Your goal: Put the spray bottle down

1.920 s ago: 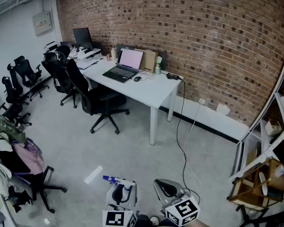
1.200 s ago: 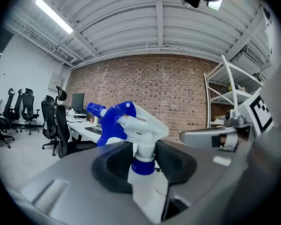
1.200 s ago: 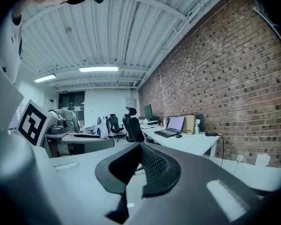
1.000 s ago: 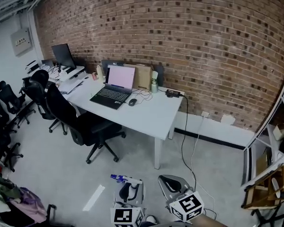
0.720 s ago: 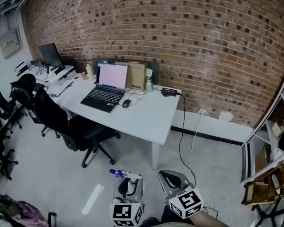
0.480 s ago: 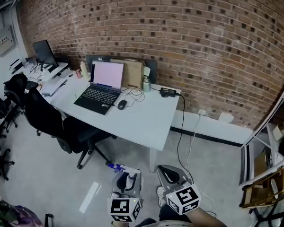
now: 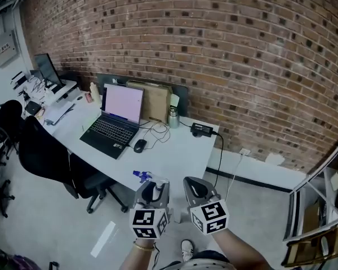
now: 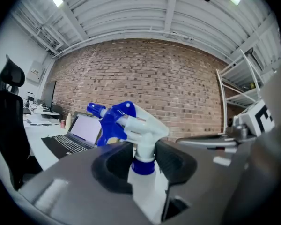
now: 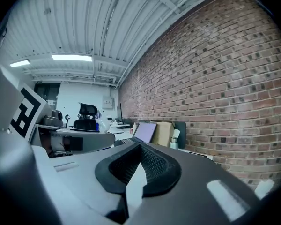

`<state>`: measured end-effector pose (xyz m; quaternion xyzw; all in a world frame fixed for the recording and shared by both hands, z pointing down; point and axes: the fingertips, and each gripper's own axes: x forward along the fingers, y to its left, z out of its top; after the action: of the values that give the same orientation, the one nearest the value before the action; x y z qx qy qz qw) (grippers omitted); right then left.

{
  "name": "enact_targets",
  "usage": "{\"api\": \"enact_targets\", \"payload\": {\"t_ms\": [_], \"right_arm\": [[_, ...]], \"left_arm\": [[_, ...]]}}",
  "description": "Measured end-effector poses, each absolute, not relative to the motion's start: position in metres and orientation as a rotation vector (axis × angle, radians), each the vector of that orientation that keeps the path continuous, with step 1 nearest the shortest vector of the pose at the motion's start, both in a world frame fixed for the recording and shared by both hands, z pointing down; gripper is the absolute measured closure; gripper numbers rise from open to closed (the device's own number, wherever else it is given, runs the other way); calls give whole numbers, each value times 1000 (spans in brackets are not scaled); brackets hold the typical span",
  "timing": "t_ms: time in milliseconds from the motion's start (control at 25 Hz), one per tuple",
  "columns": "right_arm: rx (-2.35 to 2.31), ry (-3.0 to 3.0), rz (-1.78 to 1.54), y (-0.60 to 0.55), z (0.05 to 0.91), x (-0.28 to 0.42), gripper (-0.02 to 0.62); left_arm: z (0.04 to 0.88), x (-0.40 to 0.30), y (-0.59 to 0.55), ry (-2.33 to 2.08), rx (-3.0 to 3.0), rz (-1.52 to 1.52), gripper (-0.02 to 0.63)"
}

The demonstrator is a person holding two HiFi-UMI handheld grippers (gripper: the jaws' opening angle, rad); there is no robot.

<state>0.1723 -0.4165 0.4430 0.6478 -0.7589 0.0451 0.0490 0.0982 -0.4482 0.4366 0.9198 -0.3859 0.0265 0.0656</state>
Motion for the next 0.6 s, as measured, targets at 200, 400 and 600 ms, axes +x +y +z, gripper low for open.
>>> {"api": "enact_targets", "payload": {"t_ms": [200, 400, 600], "right_arm": [[1983, -2283, 144, -480, 454, 209, 595], [1983, -2267, 197, -511, 471, 232, 595], [2002, -2261, 242, -519, 481, 243, 595]], "left_arm": [[449, 140, -516, -1199, 2733, 40, 465], [463, 162, -551, -1231, 2716, 37, 463], [462, 172, -560, -1259, 2733, 43, 462]]}}
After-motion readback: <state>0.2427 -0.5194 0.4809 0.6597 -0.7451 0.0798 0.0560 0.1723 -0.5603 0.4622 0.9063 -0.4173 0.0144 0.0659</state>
